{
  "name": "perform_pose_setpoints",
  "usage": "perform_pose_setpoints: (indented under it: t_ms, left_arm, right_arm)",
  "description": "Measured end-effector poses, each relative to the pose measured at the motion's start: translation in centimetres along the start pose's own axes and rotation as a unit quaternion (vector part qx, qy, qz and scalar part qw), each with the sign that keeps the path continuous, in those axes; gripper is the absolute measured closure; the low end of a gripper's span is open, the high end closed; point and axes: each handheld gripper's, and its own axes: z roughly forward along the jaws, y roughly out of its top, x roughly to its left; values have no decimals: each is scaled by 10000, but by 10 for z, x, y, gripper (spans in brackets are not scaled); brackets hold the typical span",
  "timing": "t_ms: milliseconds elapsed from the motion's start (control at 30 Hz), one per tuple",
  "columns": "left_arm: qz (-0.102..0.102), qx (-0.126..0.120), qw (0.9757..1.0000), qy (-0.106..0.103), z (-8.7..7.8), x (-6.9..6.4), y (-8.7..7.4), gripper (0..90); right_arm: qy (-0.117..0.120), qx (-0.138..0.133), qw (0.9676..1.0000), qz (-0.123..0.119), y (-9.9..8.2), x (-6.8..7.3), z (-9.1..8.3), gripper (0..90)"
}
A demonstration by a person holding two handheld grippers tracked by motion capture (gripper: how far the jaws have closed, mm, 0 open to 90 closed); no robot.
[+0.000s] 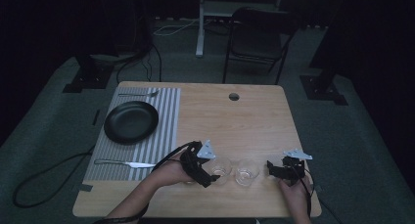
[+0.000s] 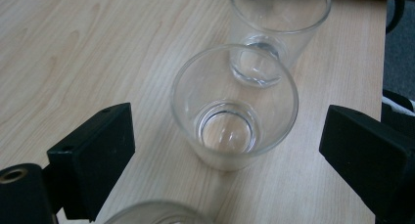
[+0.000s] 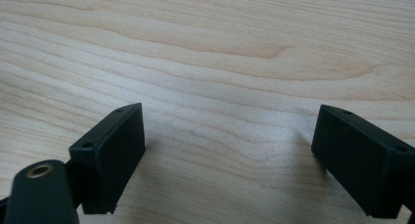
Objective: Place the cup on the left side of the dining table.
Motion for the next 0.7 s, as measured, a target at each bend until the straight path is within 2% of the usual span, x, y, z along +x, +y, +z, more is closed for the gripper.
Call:
perform_pose_setpoints:
  t_ms: [167,433,700]
  left_arm:
    - [-1,131,9999,-46,7,-1,5,67]
    - [112,333,9993,-103,19,-3,14,67]
    - [190,733,9971,-77,32,-2,22,67]
  right_arm:
    - [0,1,10000,3,0,0,0,121]
    - [1,1,10000,3,0,0,0,121]
    - [6,-5,10000,-10,0,0,0,124]
